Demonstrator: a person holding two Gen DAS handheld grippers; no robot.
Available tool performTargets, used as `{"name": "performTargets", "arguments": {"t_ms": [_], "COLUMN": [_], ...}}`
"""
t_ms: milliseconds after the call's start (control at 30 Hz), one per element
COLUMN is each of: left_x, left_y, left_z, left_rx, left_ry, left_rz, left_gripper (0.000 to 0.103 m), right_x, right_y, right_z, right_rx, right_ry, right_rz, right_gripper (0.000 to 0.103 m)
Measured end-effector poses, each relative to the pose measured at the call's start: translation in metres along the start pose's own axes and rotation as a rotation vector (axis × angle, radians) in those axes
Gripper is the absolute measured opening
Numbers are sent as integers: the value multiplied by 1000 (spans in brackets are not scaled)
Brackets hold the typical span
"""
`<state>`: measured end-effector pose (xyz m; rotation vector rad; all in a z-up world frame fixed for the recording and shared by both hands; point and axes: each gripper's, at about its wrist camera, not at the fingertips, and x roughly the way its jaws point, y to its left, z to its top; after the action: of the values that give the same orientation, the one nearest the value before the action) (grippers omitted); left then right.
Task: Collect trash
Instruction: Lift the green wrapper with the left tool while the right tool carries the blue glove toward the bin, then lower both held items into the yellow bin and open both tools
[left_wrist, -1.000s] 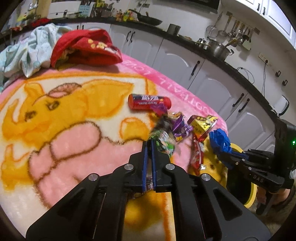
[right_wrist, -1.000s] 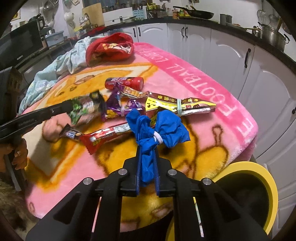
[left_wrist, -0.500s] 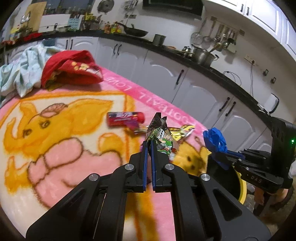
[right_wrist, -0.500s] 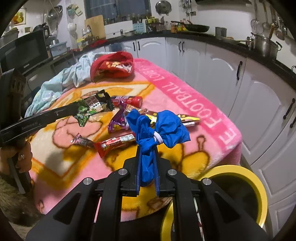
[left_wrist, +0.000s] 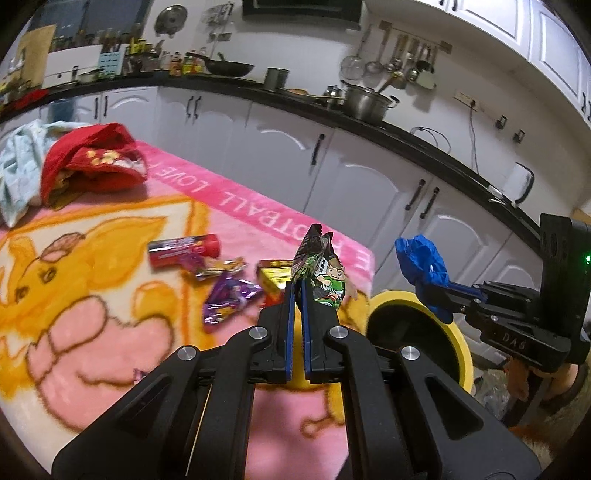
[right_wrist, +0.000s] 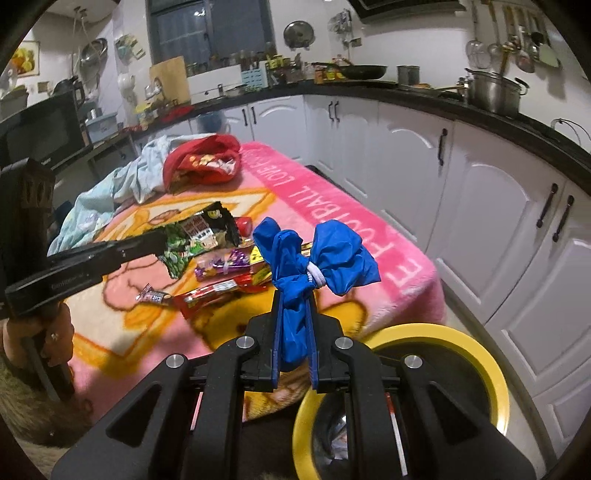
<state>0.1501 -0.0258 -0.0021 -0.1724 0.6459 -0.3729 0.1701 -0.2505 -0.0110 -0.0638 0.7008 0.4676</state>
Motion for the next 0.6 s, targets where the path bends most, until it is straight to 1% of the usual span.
{"name": "performTargets", "arguments": {"t_ms": [300, 600], "left_x": [14, 33], "left_y": [-34, -64], "left_z": [2, -3], "left_rx": [55, 113], "left_ry": [18, 51], "left_rz": [-41, -77], "left_gripper": [1, 1], "right_x": [-23, -45], "right_y": [-23, -52], "right_z": [-9, -22], "right_rx": [31, 77], "right_ry": [-26, -43], "right_rz": [-51, -102], "right_gripper": [11, 11]}}
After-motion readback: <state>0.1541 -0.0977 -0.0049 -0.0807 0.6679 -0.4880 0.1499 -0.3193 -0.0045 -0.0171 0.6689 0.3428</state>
